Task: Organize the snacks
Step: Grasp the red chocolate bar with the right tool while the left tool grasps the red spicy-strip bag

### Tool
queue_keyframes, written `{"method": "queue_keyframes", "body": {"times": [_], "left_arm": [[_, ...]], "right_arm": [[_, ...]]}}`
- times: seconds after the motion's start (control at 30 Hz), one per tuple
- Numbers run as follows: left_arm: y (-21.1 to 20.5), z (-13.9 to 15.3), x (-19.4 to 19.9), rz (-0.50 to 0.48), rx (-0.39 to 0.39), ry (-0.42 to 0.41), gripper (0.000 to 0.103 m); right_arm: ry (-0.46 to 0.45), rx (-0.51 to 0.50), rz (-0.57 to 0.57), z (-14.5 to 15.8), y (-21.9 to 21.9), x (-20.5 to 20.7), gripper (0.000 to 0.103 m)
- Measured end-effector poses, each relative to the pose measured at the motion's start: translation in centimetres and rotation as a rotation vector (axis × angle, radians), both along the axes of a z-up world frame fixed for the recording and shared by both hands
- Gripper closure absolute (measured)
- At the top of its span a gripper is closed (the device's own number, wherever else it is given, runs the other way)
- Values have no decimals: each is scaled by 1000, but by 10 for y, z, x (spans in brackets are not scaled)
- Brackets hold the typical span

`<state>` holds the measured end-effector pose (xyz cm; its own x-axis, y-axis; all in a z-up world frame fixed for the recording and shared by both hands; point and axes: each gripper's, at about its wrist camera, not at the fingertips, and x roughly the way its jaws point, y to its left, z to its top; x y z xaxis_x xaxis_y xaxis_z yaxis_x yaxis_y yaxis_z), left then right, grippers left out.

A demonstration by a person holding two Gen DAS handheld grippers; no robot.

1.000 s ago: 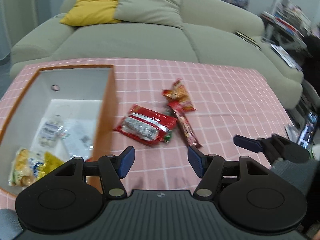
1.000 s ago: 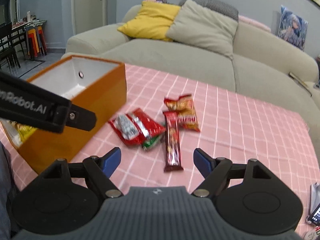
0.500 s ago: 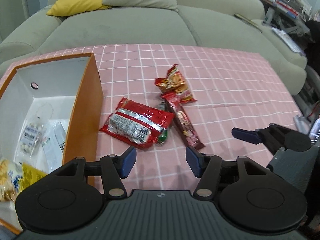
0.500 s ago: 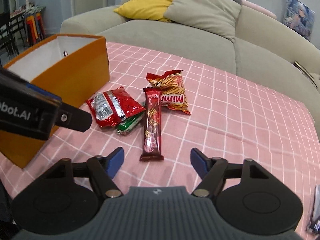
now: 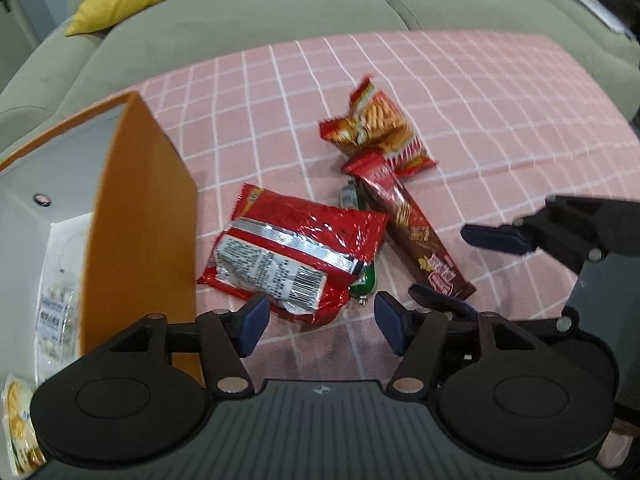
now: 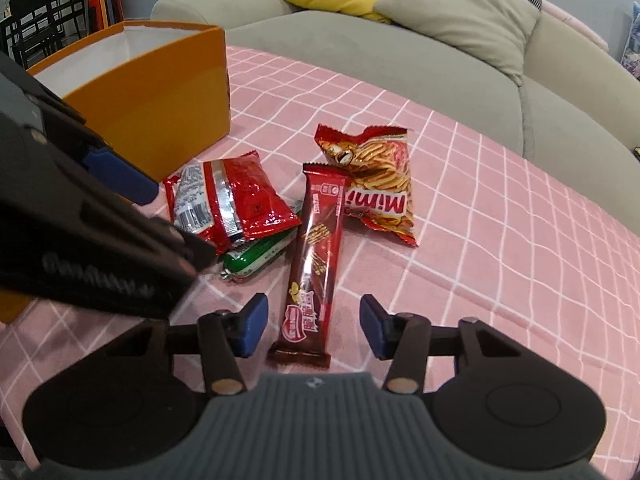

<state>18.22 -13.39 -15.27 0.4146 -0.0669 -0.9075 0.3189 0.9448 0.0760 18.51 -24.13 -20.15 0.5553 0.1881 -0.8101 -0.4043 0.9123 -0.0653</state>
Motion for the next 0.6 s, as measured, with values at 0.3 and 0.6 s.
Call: {"method": "queue_keyframes", "body": {"times": [0.3, 0.6], "left_arm": [[-7, -19, 14, -14, 119, 8, 33], [-2, -18, 10, 6, 105, -1, 64]], "right_arm": [[37, 23, 24, -11, 3, 8, 69], [53, 38, 17, -7, 0, 1, 81]]}}
